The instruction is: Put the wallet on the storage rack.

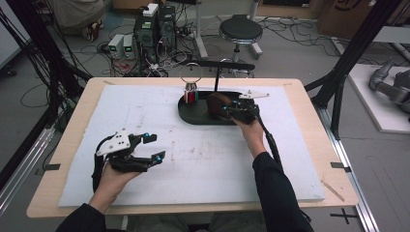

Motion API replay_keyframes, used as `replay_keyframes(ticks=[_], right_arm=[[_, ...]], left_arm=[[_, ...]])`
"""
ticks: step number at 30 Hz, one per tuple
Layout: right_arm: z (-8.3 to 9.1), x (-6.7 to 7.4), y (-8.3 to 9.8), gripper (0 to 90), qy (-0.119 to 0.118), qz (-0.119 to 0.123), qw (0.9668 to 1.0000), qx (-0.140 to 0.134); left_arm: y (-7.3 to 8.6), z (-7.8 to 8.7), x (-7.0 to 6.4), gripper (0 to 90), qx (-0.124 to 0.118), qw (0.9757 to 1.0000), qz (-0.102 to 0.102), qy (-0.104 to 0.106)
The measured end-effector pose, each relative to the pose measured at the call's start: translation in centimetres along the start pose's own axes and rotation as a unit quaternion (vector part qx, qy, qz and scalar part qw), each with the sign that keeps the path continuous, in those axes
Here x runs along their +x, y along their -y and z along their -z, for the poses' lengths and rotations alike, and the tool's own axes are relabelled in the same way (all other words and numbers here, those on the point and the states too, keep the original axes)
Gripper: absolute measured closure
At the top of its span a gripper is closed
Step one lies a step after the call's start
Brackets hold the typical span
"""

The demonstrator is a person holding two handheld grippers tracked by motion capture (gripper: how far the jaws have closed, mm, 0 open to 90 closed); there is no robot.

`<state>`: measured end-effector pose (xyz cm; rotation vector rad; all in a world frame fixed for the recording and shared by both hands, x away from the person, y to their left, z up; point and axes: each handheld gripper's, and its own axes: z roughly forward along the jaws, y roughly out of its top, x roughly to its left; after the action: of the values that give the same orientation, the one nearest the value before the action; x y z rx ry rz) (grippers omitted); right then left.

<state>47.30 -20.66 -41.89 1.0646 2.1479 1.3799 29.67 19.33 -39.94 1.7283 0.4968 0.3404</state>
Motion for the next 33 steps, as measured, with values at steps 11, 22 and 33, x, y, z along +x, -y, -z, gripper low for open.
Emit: replay_keyframes(ticks=[11, 22, 33], right_arm=[[0.2, -0.4, 0.3, 51.7, 0.037, 0.004, 0.9988, 0.033], [3.5, -1.1, -0.5, 31.3, 0.071, -0.007, 0.9975, -0.003], [9.7, -0.6, 0.3, 28.4, 0.014, 0.007, 0.9991, -0.039]], left_arm=[[0.0, 0.0, 0.0, 30.6, 0.0, 1.0, -0.001, 0.002], [0.0, -0.1, 0.1, 30.6, 0.002, 1.0, -0.003, -0.001], [0.1, -0.2, 1.0, 30.3, 0.007, 0.9999, -0.001, -0.015]])
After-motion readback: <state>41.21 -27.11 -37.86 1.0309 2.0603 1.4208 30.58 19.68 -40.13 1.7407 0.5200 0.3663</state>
